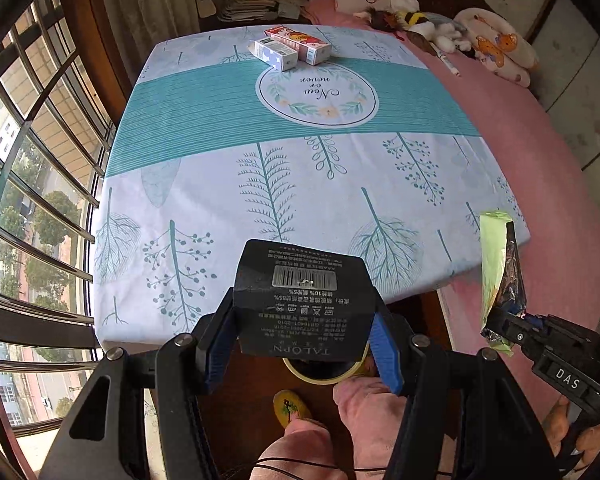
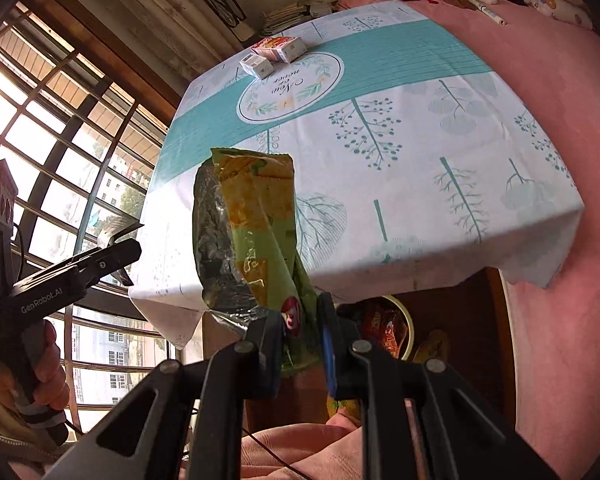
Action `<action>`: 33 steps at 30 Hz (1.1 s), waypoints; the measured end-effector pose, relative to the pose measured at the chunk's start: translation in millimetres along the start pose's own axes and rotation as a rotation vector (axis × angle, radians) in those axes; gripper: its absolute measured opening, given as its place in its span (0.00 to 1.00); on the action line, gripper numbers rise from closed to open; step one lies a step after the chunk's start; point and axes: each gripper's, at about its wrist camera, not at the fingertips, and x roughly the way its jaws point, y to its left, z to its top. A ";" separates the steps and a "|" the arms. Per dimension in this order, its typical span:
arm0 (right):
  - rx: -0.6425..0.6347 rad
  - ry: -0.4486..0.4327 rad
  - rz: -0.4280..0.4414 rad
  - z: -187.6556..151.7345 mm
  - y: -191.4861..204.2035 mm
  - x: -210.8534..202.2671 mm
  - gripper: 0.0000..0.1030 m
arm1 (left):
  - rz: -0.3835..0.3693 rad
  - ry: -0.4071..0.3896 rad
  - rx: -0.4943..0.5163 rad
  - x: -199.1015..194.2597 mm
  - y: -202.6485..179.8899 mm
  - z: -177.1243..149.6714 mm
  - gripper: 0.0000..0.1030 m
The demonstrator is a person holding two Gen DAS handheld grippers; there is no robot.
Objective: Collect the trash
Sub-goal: 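Carry black box and green snack bag over the bin and open both tools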
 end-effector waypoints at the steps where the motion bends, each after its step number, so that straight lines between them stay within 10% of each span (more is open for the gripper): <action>1: 0.002 0.010 -0.007 -6.0 -1.0 0.2 0.15 | -0.005 0.010 0.005 2.1 -2.7 -5.4 0.56; 15: 0.017 0.223 -0.044 -69.2 -34.0 56.8 0.15 | 0.020 0.158 0.042 73.3 -40.6 -74.1 0.56; 33: 0.081 0.422 -0.141 -138.8 -147.1 277.6 0.17 | 0.071 0.291 -0.039 288.8 -54.0 -161.8 0.57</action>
